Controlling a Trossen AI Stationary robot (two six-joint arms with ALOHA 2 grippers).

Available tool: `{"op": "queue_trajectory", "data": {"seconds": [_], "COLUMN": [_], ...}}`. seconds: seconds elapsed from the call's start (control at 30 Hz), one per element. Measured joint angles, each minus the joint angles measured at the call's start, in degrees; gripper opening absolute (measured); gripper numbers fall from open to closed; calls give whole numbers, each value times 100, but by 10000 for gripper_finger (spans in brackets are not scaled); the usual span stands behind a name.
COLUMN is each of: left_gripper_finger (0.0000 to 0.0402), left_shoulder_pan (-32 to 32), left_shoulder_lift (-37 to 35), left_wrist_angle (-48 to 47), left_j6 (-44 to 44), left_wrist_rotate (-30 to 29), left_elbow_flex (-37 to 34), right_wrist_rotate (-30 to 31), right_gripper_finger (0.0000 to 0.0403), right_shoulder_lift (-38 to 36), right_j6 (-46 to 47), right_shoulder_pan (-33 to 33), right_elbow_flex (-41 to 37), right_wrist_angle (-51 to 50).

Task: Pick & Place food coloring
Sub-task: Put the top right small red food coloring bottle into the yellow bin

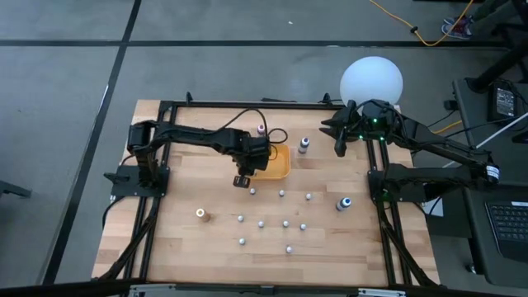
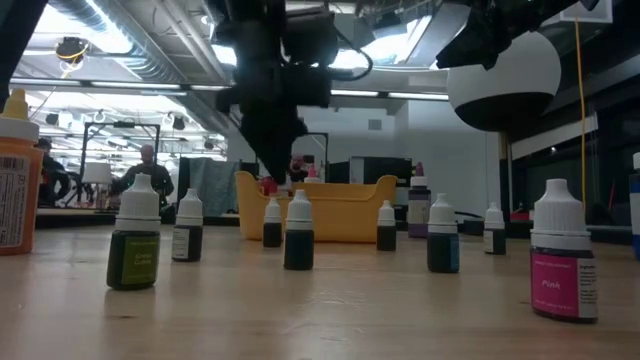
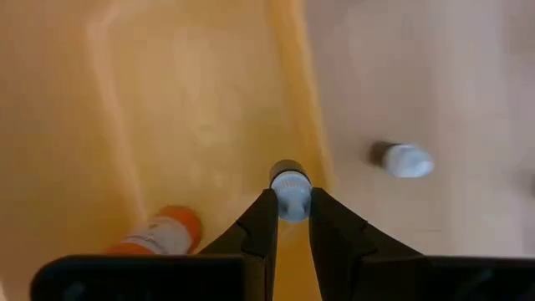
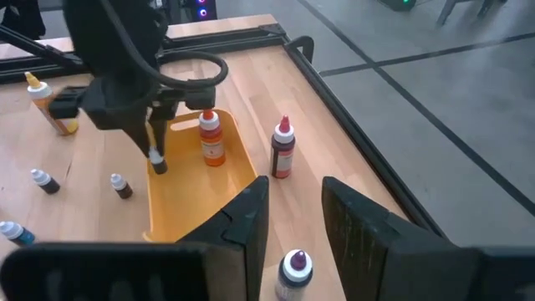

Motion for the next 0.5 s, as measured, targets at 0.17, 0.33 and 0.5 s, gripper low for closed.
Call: {"op": "queue_trajectory", "data": {"seconds": [0.17, 0.33, 0.5], "left_gripper_finger": [48, 48, 49], "left_shoulder_pan": [2, 25, 14], "left_shoulder_lift": [0, 2, 2], "left_wrist_angle": [213, 373, 474], "left_j6": [140, 187, 291], "left_wrist_rotate": [-225, -240, -257], "left_elbow_flex": [-231, -490, -517], "right_wrist_rotate": [-2, 1, 2], "right_gripper_finger": [116, 116, 116], "right_shoulder_lift": [3, 3, 3], "right_j6": [8, 32, 44], "right_shoulder_pan": [0, 0, 0], "right_elbow_flex": [0, 0, 0], "right_wrist_angle": [2, 15, 18]}}
